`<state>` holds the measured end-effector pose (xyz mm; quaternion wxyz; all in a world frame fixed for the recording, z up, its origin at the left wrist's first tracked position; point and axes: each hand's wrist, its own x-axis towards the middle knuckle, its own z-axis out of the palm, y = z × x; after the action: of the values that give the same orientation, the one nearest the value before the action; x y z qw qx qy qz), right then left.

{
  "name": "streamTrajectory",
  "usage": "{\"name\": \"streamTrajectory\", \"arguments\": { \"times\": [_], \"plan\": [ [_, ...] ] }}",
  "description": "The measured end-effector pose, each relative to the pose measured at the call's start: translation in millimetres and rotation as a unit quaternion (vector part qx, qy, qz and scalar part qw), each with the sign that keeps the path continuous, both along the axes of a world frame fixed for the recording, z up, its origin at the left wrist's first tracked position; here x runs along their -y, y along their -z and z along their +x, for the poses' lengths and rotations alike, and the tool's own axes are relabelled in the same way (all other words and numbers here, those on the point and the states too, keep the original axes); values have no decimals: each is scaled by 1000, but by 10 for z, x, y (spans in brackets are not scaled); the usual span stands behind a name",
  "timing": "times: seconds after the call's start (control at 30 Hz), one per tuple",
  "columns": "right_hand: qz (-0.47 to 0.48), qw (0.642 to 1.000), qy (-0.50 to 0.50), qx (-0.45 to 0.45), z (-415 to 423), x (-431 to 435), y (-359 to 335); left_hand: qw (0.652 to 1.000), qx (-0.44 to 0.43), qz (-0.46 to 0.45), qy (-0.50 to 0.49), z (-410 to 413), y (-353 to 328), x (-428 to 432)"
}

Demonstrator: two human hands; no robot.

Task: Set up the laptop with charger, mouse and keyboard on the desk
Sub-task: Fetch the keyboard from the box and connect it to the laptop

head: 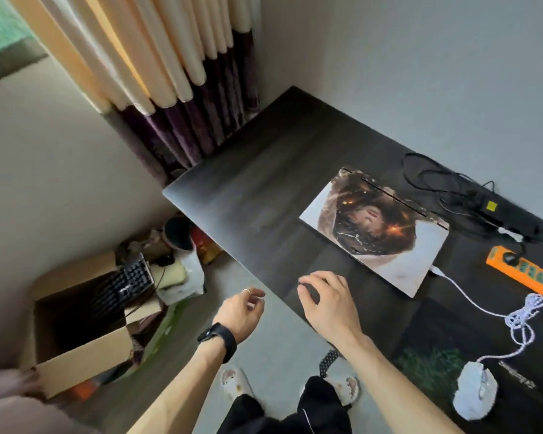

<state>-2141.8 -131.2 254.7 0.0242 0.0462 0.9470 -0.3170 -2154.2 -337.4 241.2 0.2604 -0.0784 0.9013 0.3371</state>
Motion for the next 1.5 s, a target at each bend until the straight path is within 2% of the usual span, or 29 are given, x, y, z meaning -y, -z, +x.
{"name": "streamTrajectory", "arguments": {
  "times": [0.1, 0.2, 0.4, 0.53, 0.73, 1.03, 1.13, 1.27, 1.33, 1.5],
  "plan": [
    [-2, 998, -53, 20, 59, 736, 120, 999, 16, 13, -49, 129, 88, 763],
    [2, 990, -117, 77, 109, 1404, 157, 996, 21, 6, -81, 311, 128, 1451],
    [3, 951, -267, 155, -3, 2599, 99, 978, 2, -11, -210, 650, 124, 2612],
    [1, 929, -326, 175, -187, 3174, 100, 957, 16, -6, -291, 836, 236, 3065],
    [13, 902, -363, 234, -526, 3599, 325, 929, 52, 37, -365, 822, 430, 3299],
    [65, 852, -404, 327, -1409, 4290, 970, 865, 114, 57, -485, 482, 931, 3776],
    [95, 839, -428, 322, -1662, 4600, 1155, 852, 125, 64, -504, 363, 1130, 3955],
    [118, 818, -457, 327, -1997, 5113, 1440, 789, 147, 115, -586, 206, 1485, 4206],
    [131, 814, -461, 329, -2194, 5453, 1720, 776, 151, 124, -599, 109, 1822, 4423],
    [254, 789, -483, 282, -2479, 5952, 2522, 738, 175, 140, -636, -71, 2487, 4908]
  ]
}}
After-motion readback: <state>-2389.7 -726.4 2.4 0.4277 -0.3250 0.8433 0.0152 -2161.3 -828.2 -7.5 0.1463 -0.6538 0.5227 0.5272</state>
